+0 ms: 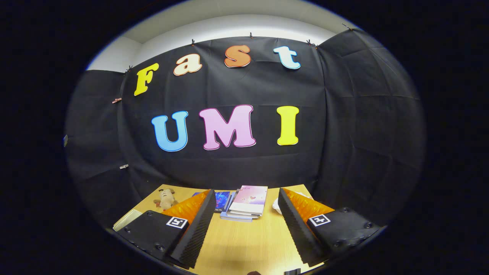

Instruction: Open the storage box then place both shoes into the box .Put the left shoe in first, then the right shoe, with the right side of both shoes facing outward in a uniform manner.

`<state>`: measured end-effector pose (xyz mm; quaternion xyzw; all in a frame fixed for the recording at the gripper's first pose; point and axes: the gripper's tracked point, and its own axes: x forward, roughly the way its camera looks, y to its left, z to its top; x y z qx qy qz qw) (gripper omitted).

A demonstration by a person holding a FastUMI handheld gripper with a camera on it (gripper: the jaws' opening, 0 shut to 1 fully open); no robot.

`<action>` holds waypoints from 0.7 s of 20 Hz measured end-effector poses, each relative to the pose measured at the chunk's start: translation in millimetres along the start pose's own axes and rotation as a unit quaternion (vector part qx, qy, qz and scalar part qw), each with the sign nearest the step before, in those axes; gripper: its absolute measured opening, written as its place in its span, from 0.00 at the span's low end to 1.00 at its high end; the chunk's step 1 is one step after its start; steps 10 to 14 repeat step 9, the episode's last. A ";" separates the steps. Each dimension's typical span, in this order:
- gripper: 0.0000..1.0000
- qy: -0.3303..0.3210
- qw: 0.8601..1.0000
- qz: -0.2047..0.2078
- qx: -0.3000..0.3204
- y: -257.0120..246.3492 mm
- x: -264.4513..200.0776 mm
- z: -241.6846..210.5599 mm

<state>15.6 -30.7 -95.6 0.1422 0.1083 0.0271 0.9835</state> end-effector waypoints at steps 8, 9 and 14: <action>0.99 -0.004 1.000 0.011 -0.004 -20.5 -3.6 1.4; 0.99 -0.003 1.000 0.014 -0.007 -20.7 -3.9 -0.1; 0.99 -0.003 1.000 0.014 -0.007 -20.7 -3.9 -0.1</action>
